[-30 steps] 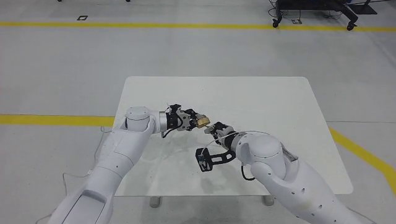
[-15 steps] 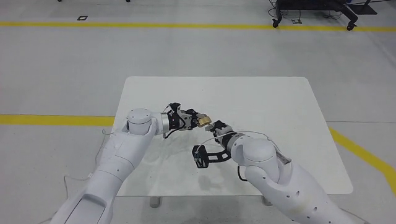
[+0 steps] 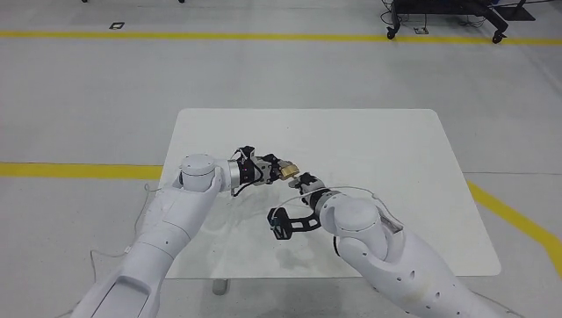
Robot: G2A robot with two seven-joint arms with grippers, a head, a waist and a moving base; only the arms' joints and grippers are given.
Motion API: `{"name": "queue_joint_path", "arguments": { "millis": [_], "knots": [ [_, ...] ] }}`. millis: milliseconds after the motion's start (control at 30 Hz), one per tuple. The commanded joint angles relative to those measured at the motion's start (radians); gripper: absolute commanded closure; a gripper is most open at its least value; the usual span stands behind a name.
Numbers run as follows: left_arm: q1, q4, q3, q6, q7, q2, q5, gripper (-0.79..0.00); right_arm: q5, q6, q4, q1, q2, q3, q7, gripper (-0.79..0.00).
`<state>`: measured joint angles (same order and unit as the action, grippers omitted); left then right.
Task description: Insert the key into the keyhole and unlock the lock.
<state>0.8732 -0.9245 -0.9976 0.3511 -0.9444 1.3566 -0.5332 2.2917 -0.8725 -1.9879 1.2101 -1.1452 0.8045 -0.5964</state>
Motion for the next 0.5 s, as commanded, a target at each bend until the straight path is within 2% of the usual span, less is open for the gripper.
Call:
{"name": "queue_joint_path", "arguments": {
  "millis": [0, 467],
  "knots": [
    [0.0, 0.0, 0.001, 0.0, 0.003, 0.0, 0.0, 0.0, -0.002, -0.002, 0.006, -0.004, -0.004, -0.004, -0.006, 0.0],
    [-0.002, 0.002, 0.006, 0.004, 0.008, -0.001, -0.002, 0.0, -0.023, 0.026, 0.019, 0.0, -0.028, 0.005, -0.055, 0.0]
  ]
}}
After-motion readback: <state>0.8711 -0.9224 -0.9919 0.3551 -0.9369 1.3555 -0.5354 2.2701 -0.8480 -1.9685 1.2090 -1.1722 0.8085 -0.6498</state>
